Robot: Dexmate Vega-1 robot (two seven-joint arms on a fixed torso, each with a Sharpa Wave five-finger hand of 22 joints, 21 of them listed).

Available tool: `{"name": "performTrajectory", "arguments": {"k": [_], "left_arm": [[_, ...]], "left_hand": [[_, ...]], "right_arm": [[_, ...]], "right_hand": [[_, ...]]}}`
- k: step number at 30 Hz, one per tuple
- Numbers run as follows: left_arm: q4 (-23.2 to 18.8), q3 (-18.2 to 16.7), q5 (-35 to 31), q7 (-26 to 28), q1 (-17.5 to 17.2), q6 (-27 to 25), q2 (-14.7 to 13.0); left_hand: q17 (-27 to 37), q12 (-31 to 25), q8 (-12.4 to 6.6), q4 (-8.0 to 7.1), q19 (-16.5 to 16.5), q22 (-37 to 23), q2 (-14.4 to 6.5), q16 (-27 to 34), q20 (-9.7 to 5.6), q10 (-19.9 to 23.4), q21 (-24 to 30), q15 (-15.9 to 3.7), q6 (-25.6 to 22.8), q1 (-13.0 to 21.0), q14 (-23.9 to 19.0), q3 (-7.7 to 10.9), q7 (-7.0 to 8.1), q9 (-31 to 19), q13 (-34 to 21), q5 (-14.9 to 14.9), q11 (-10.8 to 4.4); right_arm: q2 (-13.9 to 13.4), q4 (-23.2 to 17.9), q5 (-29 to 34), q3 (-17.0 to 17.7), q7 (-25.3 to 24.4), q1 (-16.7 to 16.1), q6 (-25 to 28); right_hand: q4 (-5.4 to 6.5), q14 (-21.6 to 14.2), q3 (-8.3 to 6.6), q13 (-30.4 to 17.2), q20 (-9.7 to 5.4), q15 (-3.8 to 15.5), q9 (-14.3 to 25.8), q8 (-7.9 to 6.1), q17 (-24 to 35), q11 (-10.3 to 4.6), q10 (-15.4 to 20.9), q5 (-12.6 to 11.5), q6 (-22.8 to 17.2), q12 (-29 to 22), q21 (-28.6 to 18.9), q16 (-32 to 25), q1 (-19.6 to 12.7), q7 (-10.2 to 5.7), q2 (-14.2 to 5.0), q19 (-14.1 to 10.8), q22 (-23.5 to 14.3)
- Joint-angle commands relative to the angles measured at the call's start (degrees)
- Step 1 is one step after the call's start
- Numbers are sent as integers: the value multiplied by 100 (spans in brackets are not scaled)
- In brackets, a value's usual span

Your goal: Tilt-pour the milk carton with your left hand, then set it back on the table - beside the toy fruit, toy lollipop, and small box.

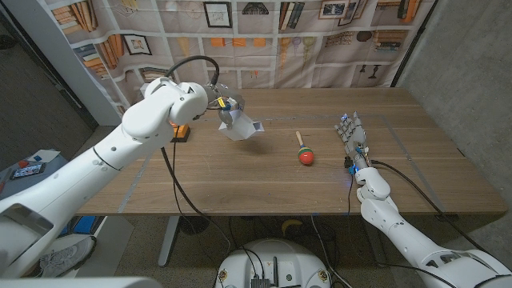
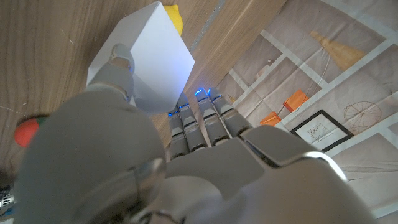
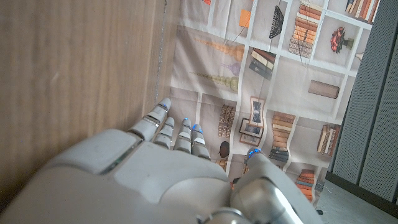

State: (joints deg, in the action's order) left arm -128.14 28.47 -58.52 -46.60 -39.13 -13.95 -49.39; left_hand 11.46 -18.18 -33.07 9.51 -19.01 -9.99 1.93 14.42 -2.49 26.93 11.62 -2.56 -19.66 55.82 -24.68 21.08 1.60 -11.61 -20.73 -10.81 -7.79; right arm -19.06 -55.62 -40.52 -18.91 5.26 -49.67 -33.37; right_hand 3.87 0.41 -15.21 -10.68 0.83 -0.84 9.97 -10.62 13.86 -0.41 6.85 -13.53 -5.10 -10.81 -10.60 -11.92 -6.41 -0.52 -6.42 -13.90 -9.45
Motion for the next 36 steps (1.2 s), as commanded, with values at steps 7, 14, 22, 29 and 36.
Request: {"name": "performTrajectory", "arguments": {"k": [7, 14, 22, 29, 36], "left_arm": [[-314, -205, 525, 858, -737, -1080, -134], [-298, -260, 884, 1360, -975, -1313, -150], [-329, -191, 1071, 1867, -1245, -1856, -84], [-266, -215, 1535, 2499, -1437, -1972, -58], [-112, -135, 1992, 3121, -1520, -1955, 4]], "left_hand": [[15, -12, -28, 0, -62, -14, -326, 28, -297, 28, 4, -716, -50, 243, -31, -45, -47, -23, -27, -44, 19], [13, -4, -29, 3, -66, -14, -331, 24, -294, 32, 4, -712, -57, 250, -31, -59, -53, -21, -36, -48, 27], [10, -1, -34, 6, -80, -14, -338, 21, -294, 47, 7, -708, -71, 259, -33, -72, -60, -20, -45, -53, 14], [8, 4, -31, 9, -83, -14, -339, 19, -292, 53, 7, -701, -68, 265, -36, -82, -59, -18, -51, -56, 28], [5, 18, -23, 7, -74, -14, -339, 11, -292, 37, 1, -699, -54, 264, -25, -98, -58, -17, -59, -58, 44]], "right_arm": [[-82, -191, 89, -60, -74, -45, 100], [-121, -286, 125, -83, -128, -69, 167], [-164, -381, 145, -101, -181, -102, 254], [-193, -392, 162, -117, -183, -61, 319], [-189, -337, 159, -122, -154, -2, 338]], "right_hand": [[26, -7, -35, -14, 14, -35, 12, -16, 8, -6, -5, 4, -41, -25, -17, -55, 26, -4, -33, -21, -16], [23, 0, -41, -14, 15, -28, 12, -17, 8, -8, -8, 4, -47, -24, -17, -53, 31, -7, -31, -22, -16], [22, 1, -47, -14, 17, -27, 12, -17, 9, -10, -8, 4, -47, -24, -18, -53, 36, -7, -30, -24, -16], [20, 0, -54, -14, 20, -23, 12, -16, 9, -9, -6, 4, -45, -25, -18, -54, 39, -6, -29, -26, -16], [19, -1, -60, -14, 22, -24, 12, -15, 10, -5, -9, 4, -43, -24, -17, -55, 46, -8, -28, -25, -16]]}}
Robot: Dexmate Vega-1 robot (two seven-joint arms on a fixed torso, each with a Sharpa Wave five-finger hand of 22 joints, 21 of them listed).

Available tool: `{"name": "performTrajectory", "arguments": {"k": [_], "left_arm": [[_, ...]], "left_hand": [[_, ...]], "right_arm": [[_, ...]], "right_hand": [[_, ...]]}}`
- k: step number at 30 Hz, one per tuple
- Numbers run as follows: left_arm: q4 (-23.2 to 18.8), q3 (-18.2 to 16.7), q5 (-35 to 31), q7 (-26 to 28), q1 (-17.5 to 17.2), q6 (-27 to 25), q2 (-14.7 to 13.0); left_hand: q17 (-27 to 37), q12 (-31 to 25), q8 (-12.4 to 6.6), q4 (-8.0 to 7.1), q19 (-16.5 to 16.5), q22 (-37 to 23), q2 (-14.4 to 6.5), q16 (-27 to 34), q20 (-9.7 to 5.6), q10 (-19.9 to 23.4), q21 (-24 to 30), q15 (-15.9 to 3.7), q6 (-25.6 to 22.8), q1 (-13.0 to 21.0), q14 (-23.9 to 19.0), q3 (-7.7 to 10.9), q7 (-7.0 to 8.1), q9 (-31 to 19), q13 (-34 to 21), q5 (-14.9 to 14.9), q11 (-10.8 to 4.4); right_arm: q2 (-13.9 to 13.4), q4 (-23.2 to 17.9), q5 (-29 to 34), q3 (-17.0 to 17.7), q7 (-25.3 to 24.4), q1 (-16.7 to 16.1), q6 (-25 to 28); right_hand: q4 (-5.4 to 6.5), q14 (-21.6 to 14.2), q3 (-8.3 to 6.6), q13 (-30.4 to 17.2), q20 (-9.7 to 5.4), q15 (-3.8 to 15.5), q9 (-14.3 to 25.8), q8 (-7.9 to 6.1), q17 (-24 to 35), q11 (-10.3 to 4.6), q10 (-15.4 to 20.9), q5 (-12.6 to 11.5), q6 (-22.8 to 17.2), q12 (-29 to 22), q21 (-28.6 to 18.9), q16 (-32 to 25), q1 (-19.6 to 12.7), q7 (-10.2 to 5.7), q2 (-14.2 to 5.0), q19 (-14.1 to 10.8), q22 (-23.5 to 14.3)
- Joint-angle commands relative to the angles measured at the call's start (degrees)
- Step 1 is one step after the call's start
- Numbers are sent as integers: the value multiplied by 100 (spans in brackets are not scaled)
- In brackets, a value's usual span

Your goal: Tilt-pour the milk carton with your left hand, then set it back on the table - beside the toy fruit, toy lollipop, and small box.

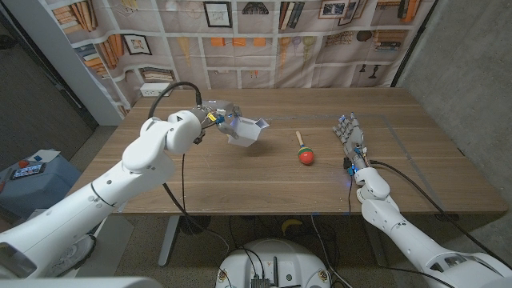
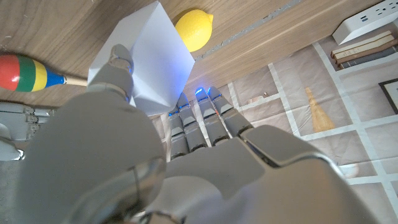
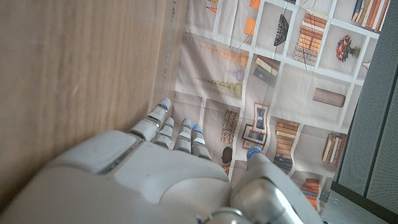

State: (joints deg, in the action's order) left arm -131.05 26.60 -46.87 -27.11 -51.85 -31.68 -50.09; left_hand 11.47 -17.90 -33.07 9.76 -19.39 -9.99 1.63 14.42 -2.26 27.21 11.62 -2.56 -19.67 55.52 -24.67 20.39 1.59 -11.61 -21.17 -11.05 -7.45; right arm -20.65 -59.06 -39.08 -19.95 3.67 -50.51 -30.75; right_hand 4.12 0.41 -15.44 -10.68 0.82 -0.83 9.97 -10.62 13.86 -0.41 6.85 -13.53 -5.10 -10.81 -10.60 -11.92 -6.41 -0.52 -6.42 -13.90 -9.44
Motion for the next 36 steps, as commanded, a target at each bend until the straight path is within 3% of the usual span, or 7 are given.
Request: {"name": "performTrajectory", "arguments": {"k": [1, 11, 26, 36], "left_arm": [[211, 74, 876, 1295, -264, -170, 96], [522, 201, 1574, 2156, -356, 80, 249], [736, 351, 2518, 2991, -549, 45, 462], [789, 376, 2969, 3411, -654, -3, 427]], "left_hand": [[4, -8, -22, -18, -35, -14, -309, 9, -317, 9, 1, -692, -54, 293, -24, -31, -65, -16, -16, -35, 2], [5, 1, -16, -25, -38, -14, -320, 16, -315, 17, 0, -685, -52, 287, -48, -53, -69, -14, -27, -39, 4], [9, 13, -16, -30, -35, -14, -343, 18, -315, 28, -4, -674, -70, 286, -58, -73, -82, -10, -40, -46, 32], [14, 33, 7, -41, -24, -15, -363, 15, -301, 9, -9, -647, -37, 271, -48, -92, -95, -5, -50, -51, 69]], "right_arm": [[-32, 5, 16, -19, -1, 82, 82], [-53, -35, 2, 7, -53, 36, 99], [-86, -96, 0, 16, -91, 12, 150], [-37, 59, 5, -21, -12, 154, 175]], "right_hand": [[-5, 1, -37, -14, 23, -23, 12, -14, 10, -9, -6, 4, -42, -25, -17, -55, 47, -5, -27, -26, -16], [-7, 2, -47, -14, 26, -25, 12, -14, 10, -8, -7, 4, -42, -25, -18, -55, 54, -4, -27, -29, -16], [-12, 3, -65, -15, 31, -33, 13, -15, 10, -4, -7, 4, -44, -25, -18, -56, 68, -7, -22, -31, -17], [-13, 2, -73, -15, 33, -38, 13, -16, 11, -2, -11, 4, -49, -24, -18, -58, 78, -8, -19, -32, -17]]}}
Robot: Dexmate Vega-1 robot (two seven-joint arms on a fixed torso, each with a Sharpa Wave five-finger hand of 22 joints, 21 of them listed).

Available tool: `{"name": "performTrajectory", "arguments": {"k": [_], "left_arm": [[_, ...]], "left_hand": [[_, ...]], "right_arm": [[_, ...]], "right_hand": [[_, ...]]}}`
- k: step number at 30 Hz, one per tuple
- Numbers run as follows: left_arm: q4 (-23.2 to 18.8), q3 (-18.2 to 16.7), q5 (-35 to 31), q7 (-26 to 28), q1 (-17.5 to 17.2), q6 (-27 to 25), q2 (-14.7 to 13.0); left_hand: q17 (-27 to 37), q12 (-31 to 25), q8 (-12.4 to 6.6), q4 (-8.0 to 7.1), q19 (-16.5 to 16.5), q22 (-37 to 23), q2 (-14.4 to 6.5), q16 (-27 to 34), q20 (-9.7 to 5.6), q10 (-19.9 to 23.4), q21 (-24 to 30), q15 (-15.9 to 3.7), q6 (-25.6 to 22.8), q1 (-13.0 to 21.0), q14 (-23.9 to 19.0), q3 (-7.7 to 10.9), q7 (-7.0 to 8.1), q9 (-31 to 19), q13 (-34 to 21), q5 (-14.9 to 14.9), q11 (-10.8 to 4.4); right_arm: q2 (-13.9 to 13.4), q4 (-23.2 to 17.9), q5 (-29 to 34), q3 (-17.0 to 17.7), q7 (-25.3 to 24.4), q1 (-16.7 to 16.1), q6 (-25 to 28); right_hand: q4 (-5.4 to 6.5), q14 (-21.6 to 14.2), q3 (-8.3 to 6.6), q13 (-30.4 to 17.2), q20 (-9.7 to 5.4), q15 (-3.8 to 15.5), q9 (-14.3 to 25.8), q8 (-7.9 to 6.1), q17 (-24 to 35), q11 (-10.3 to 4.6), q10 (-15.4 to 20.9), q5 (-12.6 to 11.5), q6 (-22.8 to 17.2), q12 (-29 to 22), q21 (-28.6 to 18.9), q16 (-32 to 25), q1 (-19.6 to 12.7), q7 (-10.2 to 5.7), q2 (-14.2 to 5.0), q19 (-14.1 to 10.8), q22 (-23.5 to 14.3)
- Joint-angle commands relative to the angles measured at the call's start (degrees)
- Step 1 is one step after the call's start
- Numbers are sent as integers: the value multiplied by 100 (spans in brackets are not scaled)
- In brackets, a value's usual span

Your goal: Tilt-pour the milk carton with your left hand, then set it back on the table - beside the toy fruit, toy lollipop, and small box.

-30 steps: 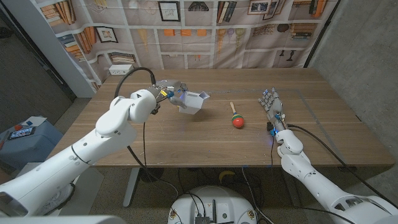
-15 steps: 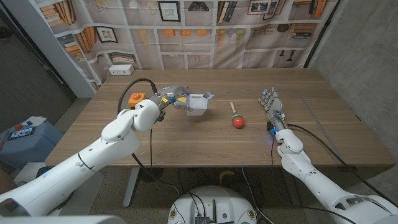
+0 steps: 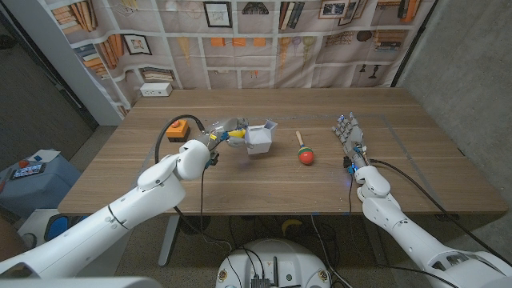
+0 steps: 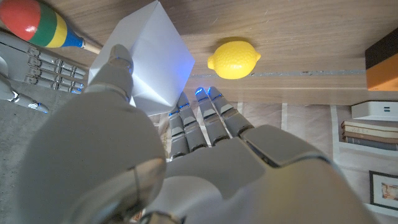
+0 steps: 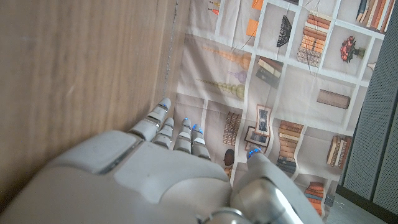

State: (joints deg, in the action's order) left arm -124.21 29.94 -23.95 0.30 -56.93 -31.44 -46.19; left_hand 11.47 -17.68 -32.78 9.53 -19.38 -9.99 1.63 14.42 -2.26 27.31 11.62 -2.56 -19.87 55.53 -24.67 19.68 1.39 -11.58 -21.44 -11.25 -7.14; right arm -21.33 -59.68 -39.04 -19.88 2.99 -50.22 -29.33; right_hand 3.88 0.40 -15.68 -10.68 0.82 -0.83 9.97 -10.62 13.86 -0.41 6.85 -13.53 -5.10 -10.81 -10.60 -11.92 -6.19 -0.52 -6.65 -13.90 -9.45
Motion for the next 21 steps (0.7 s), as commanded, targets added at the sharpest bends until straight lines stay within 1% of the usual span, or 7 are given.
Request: {"name": "performTrajectory", "arguments": {"k": [1, 4, 8, 16, 21], "left_arm": [[109, 52, 703, 700, -147, -19, 18], [118, 44, 846, 770, -171, -4, -10], [125, 27, 1009, 941, -224, -65, 21], [217, 72, 1310, 1021, -169, 16, -36], [276, 138, 1458, 1032, -105, 25, -51]], "left_hand": [[15, 13, -18, -24, -14, -15, -366, 16, -292, -2, -13, -638, -11, 261, -49, -28, -75, -7, -25, -30, 37], [16, 24, -7, -28, -3, -15, -364, 10, -271, -20, -18, -615, 9, 248, -36, -39, -81, -6, -27, -30, 58], [18, 38, 2, -41, 7, -15, -361, 5, -266, -40, -21, -602, 18, 216, -22, -59, -87, -4, -31, -27, 64], [22, 53, 27, -50, 13, -16, -374, 2, -257, -56, -22, -584, 58, 189, -12, -78, -76, -1, -37, -29, 81], [24, 57, 37, -54, 17, -16, -381, -1, -254, -54, -22, -579, 68, 173, -5, -88, -77, 0, -41, -29, 90]], "right_arm": [[40, 143, -2, -31, 70, 140, 29], [57, 196, 3, -40, 84, 181, 35], [81, 264, 2, -50, 109, 227, 36], [139, 418, 7, -71, 152, 333, 30], [138, 424, 22, -77, 132, 346, 45]], "right_hand": [[11, 2, -50, -15, 33, -39, 13, -16, 10, 0, -10, 4, -49, -24, -17, -58, 56, -8, 3, -31, -17], [10, 3, -52, -15, 34, -40, 13, -17, 11, -2, -12, 4, -51, -23, -17, -57, 59, -8, 4, -31, -17], [9, 1, -56, -15, 35, -36, 13, -17, 11, -6, -8, 5, -53, -25, -16, -59, 62, -7, 5, -30, -17], [6, 6, -65, -15, 35, -29, 13, -18, 11, -6, -12, 4, -57, -24, -17, -57, 67, -9, 6, -32, -17], [6, 5, -71, -15, 35, -31, 13, -18, 11, -6, -8, 4, -57, -25, -17, -58, 71, -8, 6, -32, -17]]}}
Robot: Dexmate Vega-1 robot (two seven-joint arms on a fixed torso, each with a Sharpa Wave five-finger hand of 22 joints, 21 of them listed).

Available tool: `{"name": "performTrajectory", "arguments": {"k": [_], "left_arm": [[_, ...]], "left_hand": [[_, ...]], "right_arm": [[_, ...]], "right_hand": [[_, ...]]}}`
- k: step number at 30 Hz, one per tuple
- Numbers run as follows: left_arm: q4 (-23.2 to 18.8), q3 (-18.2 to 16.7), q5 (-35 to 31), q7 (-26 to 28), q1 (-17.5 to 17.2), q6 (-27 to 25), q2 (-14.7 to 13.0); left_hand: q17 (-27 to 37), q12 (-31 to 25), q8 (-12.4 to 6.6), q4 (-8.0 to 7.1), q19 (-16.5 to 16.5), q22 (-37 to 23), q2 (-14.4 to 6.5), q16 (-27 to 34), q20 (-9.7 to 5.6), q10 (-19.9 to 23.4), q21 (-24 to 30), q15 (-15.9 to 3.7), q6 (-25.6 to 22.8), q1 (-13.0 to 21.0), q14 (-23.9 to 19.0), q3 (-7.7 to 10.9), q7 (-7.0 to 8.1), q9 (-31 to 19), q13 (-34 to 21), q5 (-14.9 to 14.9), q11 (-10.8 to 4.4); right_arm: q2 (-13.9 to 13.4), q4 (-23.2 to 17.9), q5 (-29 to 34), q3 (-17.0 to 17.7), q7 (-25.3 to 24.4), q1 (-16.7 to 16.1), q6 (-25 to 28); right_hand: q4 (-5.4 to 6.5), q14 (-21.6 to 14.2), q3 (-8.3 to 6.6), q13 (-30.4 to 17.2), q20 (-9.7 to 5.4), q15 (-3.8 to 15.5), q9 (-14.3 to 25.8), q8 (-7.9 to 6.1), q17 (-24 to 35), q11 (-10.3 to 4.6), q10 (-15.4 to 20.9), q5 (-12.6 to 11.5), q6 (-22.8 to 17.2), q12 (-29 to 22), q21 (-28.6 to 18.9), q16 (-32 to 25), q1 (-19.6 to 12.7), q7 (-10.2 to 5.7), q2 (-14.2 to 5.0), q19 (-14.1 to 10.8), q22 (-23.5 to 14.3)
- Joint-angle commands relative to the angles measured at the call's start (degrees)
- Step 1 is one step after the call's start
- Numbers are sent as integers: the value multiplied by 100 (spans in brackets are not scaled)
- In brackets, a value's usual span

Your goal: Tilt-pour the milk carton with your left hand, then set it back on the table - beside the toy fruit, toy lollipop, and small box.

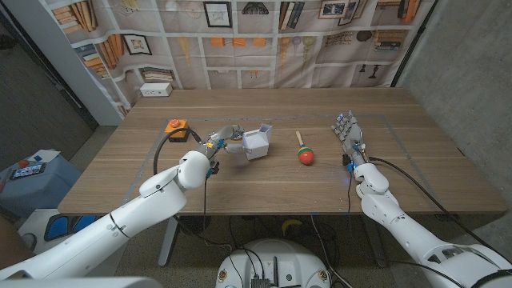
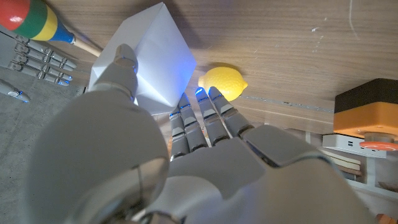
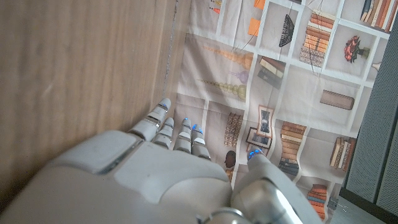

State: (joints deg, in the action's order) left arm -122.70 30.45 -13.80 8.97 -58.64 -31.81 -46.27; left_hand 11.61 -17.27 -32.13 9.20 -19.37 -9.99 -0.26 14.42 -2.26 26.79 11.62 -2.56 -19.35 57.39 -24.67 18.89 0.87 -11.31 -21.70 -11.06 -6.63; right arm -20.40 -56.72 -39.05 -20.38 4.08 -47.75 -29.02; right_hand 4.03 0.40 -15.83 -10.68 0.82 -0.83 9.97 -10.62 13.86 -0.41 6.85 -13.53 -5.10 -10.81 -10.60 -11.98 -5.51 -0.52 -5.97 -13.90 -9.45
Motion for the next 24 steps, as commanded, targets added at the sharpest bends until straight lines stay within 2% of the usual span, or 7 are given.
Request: {"name": "performTrajectory", "arguments": {"k": [1, 6, 16, 24], "left_arm": [[134, 105, 461, 182, 78, 37, -29], [162, 148, 584, 205, 108, 44, -58], [121, 167, 752, 249, 152, -25, -175], [51, 147, 911, 226, 172, -133, -270]], "left_hand": [[10, 19, -19, -21, 16, -16, -191, -1, -254, -7, -22, -576, 34, -15, -6, -11, -18, -26, -16, -48, 39], [9, 39, 4, -18, 25, -16, -193, -13, -254, -41, -24, -556, 66, -27, 20, -24, -30, -23, -20, -49, 42], [-6, 168, 187, -14, 115, -18, -118, -87, -196, -300, -44, -468, 379, -133, 155, -122, -34, -5, -40, -45, 182], [-38, 348, 380, -15, 236, -21, -11, -217, -99, -675, -59, -232, 637, -277, 408, -231, -36, 13, -27, -41, 328]], "right_arm": [[44, 121, 19, -25, 19, 96, 18], [29, 62, 17, -20, -19, 54, 41], [43, 75, 4, -19, -6, 44, 30], [72, 126, -6, -22, 26, 59, 0]], "right_hand": [[-9, 6, -55, -15, 34, -29, 13, -18, 12, -4, -9, 5, -58, -25, -16, -52, 5, -11, -62, -30, -17], [-10, 5, -60, -15, 36, -29, 13, -17, 12, -2, -13, 5, -56, -24, -17, -53, 9, -11, -62, -34, -17], [-15, 5, -72, -15, 36, -29, 13, -17, 11, 7, -7, 4, -58, -26, -19, -53, 13, -13, -60, -39, -17], [-17, -1, -80, -15, 37, -37, 13, -17, 11, -5, -7, 4, -59, -26, -19, -55, 17, -10, -61, -40, -17]]}}
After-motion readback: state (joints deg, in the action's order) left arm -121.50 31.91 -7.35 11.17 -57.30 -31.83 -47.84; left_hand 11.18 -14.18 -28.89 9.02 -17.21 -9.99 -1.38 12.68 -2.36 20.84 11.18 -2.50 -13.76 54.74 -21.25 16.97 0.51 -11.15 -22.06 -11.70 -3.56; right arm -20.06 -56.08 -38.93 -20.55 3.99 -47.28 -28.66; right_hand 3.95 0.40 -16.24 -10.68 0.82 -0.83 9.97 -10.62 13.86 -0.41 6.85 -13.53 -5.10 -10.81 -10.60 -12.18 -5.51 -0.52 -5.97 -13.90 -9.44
